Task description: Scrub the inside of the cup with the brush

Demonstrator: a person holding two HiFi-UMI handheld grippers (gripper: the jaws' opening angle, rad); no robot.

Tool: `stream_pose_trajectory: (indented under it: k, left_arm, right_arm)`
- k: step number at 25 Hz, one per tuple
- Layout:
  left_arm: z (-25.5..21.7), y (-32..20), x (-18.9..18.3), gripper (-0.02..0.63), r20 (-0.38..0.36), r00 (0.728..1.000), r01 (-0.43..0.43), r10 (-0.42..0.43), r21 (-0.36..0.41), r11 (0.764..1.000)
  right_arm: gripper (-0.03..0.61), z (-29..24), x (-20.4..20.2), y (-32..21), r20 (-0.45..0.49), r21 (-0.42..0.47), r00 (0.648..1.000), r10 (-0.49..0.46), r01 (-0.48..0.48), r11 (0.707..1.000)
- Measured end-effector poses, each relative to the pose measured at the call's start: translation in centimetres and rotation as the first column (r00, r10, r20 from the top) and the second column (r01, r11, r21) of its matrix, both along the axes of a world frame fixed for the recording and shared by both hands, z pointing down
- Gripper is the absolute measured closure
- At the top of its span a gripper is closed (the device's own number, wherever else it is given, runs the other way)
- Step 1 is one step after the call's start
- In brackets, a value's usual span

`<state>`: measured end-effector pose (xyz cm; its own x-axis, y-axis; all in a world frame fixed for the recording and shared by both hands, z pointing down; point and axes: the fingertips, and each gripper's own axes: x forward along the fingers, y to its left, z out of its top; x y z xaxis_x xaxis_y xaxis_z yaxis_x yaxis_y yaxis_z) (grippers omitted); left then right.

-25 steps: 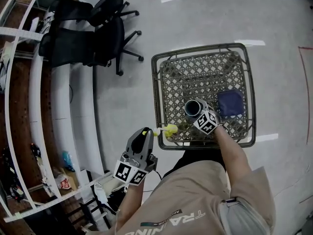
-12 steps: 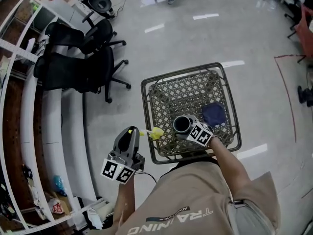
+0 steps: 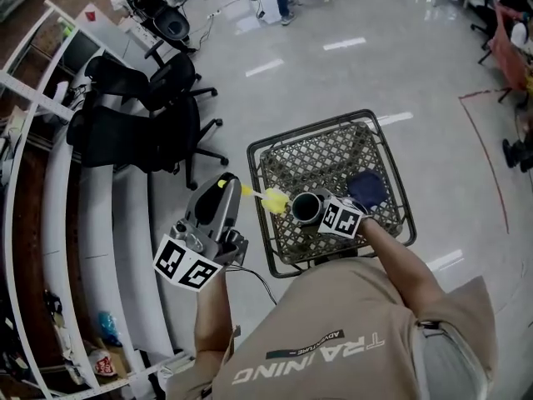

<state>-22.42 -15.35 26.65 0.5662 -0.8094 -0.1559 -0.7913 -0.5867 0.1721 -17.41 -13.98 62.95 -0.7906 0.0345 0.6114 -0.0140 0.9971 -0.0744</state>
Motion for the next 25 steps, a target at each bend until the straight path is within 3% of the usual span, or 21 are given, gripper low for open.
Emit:
stream_pose_trajectory:
  k: [2, 6, 16, 21, 25]
  left_arm:
    - [-1.6, 0.4, 1.0, 0.562, -0.038, 0.997, -0.062, 0.063, 0.013, 0.998]
    - [-1.9, 0.3, 3.4, 0.561, -0.052, 0.989, -0.135, 0.137, 0.029, 0.99]
    - [4.4, 0.3, 3.5, 0.561, -0.05, 0.998, -0.046, 0.041, -0.116, 0.992]
    - [5.9, -1.1, 2.1, 0.561, -0.077, 0.997, 0.013, -0.022, -0.128, 0.992]
    - [6.0, -2.1, 1.5, 0.561, -0.083, 0.996, 0.006, -0.017, -0.135, 0.991]
  right_arm:
    - [0.192, -0.4, -0.1, 0.3, -0.009, 0.017, 1.0, -0.016, 0.016, 1.0]
    - [0.19, -2.3, -1.0, 0.4, 0.077, -0.001, 0.997, 0.001, -0.001, 1.0]
    - [0.19, -5.8, -1.7, 0.9, 0.123, 0.032, 0.992, -0.025, 0.021, 0.999]
    - [0.192, -6.5, -2.3, 1.5, 0.104, 0.081, 0.992, -0.071, 0.062, 0.995]
    - [0.192, -6.4, -2.4, 1.5, 0.119, 0.09, 0.99, -0.074, 0.064, 0.994]
